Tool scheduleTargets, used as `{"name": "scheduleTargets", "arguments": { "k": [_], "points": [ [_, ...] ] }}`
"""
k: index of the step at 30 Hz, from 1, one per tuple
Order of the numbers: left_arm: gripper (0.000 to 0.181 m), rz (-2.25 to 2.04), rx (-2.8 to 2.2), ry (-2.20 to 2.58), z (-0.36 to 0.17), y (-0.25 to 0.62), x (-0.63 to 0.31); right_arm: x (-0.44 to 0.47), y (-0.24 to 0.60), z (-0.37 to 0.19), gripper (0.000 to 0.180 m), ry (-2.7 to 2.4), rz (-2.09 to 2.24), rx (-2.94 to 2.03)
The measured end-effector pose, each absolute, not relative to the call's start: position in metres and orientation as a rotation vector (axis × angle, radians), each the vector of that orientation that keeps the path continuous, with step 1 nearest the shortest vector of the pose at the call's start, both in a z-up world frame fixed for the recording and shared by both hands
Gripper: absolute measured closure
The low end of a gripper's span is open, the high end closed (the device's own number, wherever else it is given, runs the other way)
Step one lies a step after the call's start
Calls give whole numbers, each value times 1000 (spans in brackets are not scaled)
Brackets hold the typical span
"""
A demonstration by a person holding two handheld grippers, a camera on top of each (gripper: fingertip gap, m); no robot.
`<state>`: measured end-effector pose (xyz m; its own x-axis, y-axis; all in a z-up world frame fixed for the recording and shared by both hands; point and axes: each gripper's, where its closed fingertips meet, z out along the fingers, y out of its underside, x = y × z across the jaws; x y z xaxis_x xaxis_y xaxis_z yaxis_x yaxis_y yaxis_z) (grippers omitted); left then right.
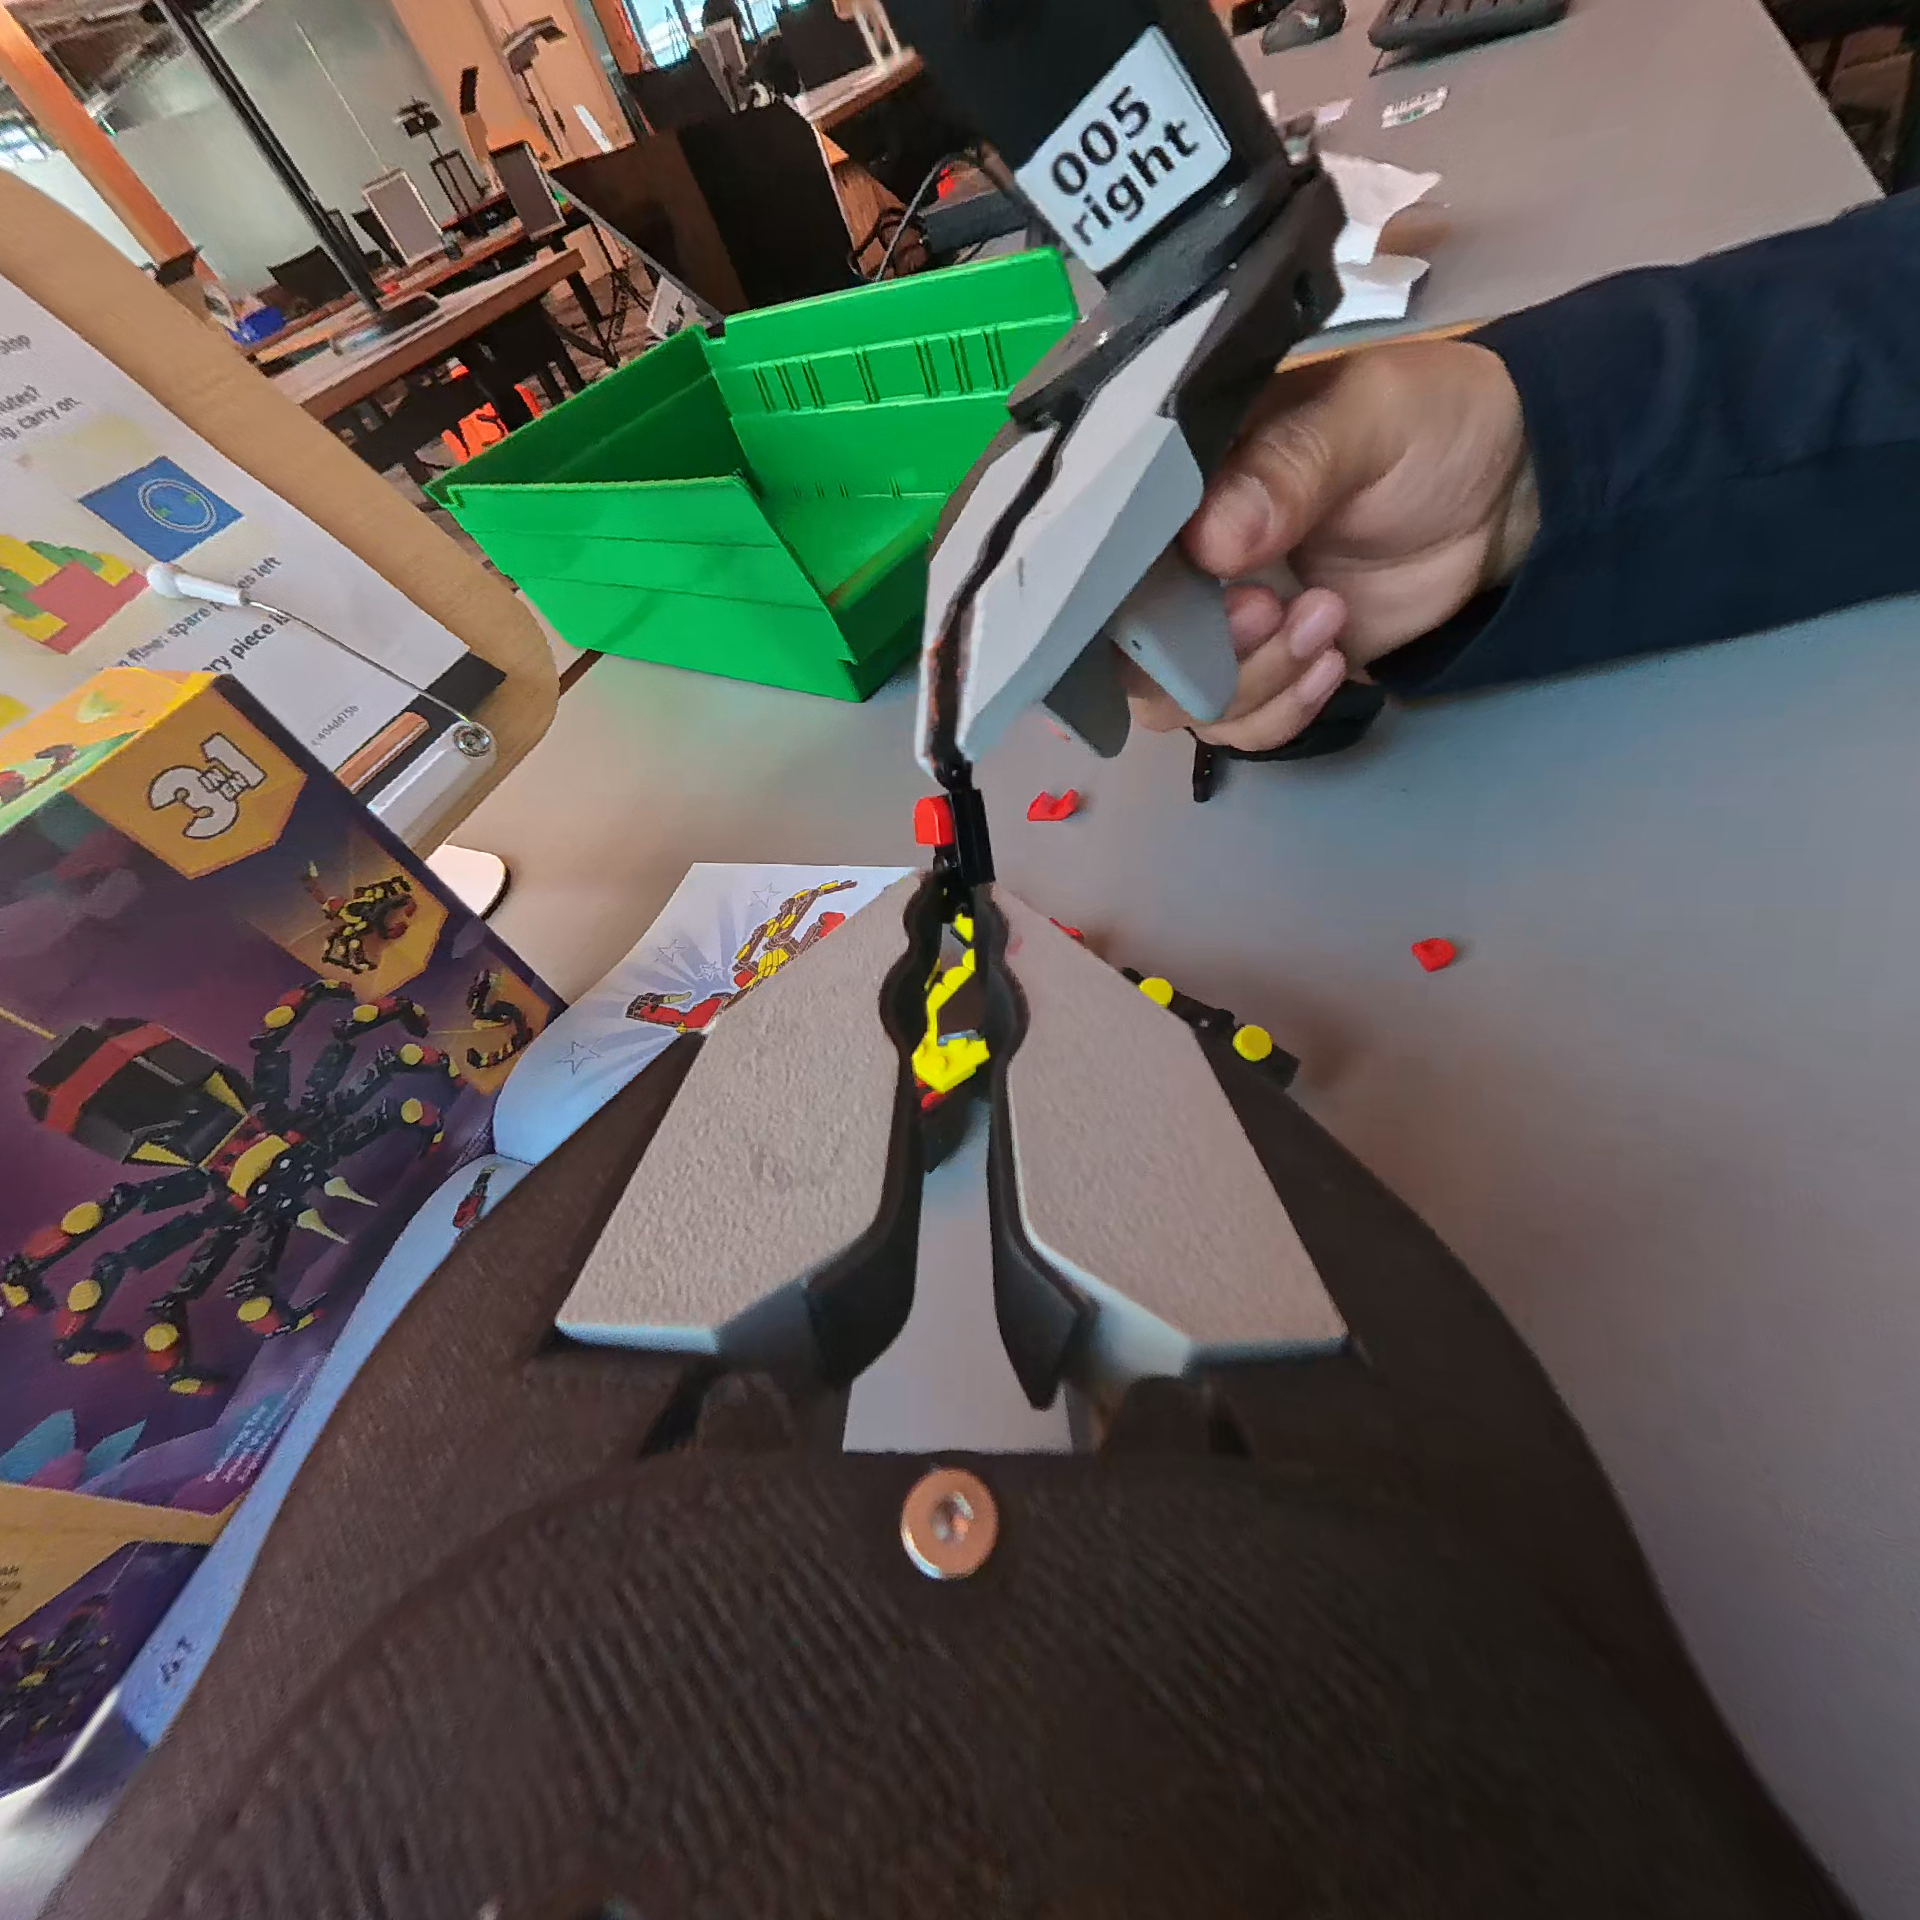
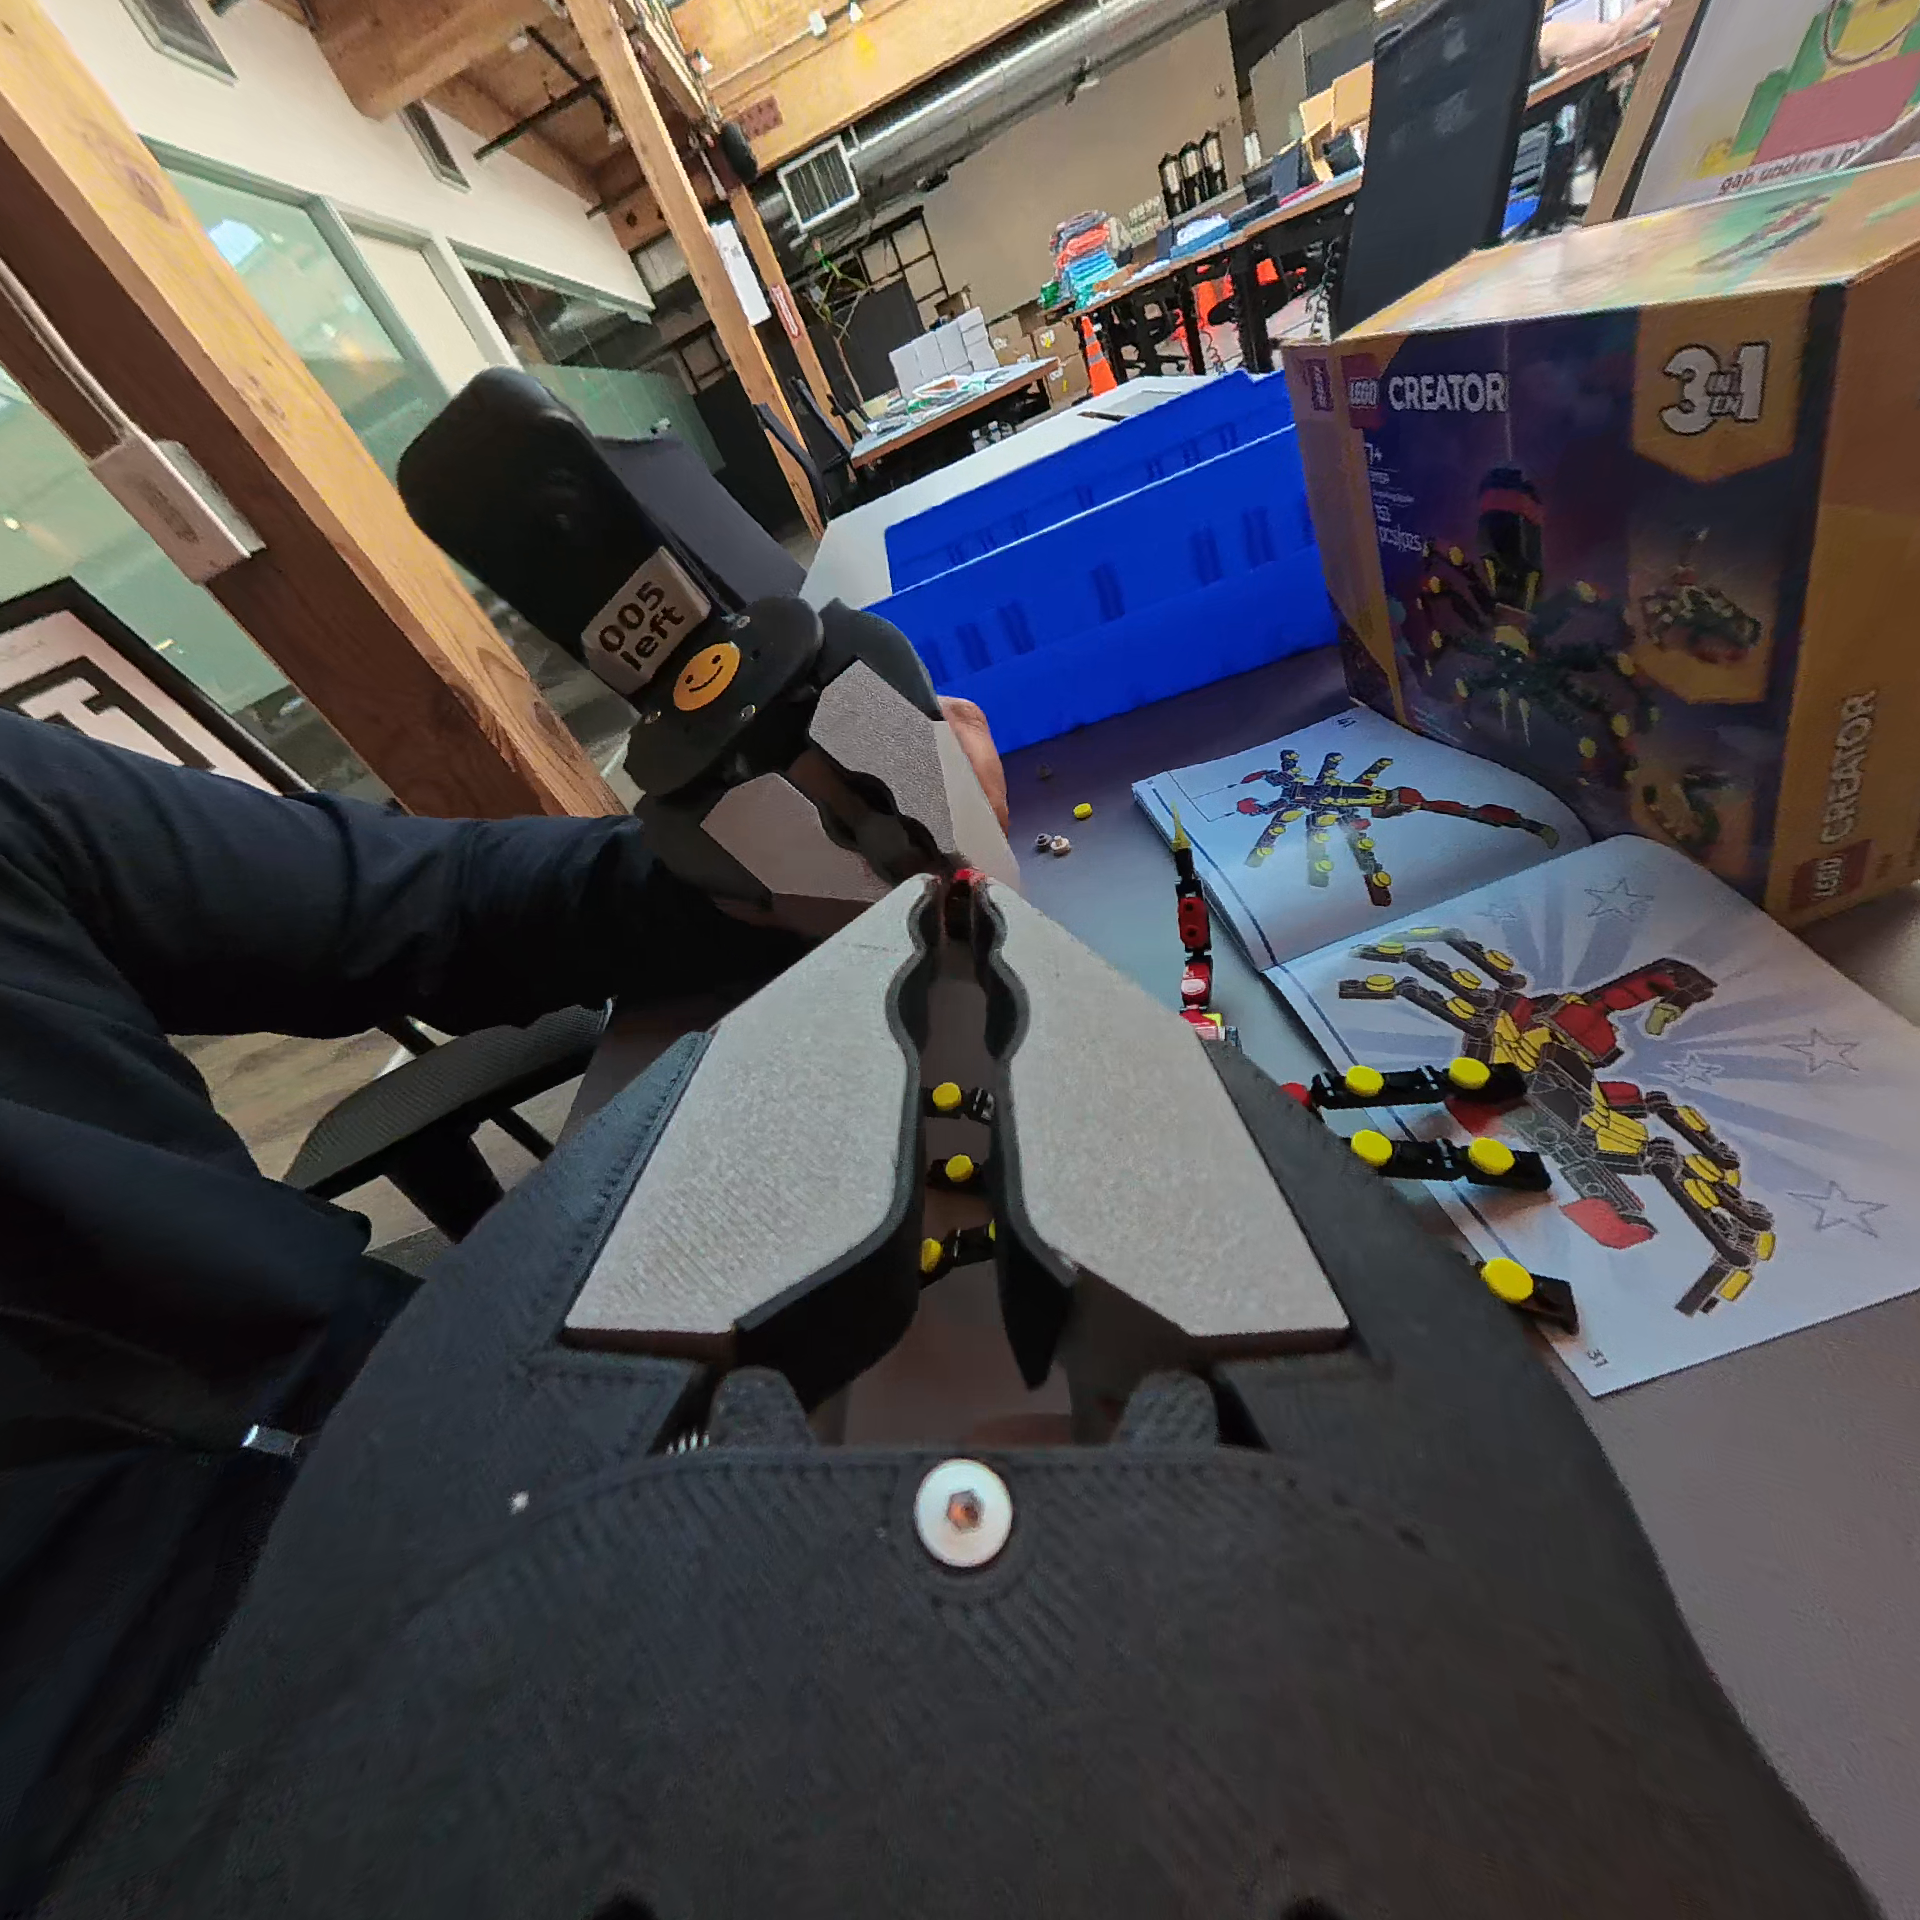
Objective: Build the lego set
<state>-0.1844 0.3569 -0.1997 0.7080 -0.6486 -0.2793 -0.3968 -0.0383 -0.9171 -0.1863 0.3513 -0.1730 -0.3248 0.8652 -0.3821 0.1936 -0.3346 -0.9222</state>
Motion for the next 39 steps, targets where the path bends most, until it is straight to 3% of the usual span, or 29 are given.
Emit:
{"name": "scheduleTargets", "arguments": {
  "k": [1,9,15,22,26,33,35,39],
  "points": [
    [179,-280,-1661,838,-198,357,-185,-186,351,-172,177,-1382,1709,-1386],
    [179,-1079,-1552,654,-164,328,-163,-173,339,-134,167,-1325,1753,-1101],
    [178,-1180,-1532,742,-163,312,-147,-172,328,-134,157,-1362,1811,-1078],
    [178,-1241,-1518,759,-159,305,-142,-168,313,-133,173,-1427,1870,-1021],
    [178,-1285,-1502,738,-155,303,-142,-166,314,-128,155,-1388,1925,-1008],
    [178,-1281,-1505,747,-155,303,-140,-167,305,-133,161,-1439,1950,-1003],
    [178,-1279,-1509,749,-156,303,-140,-165,301,-133,174,-1456,1965,-982],
    [179,-1239,-1496,788,-156,300,-138,-163,298,-132,173,-1462,2038,-984]
  ]
}}
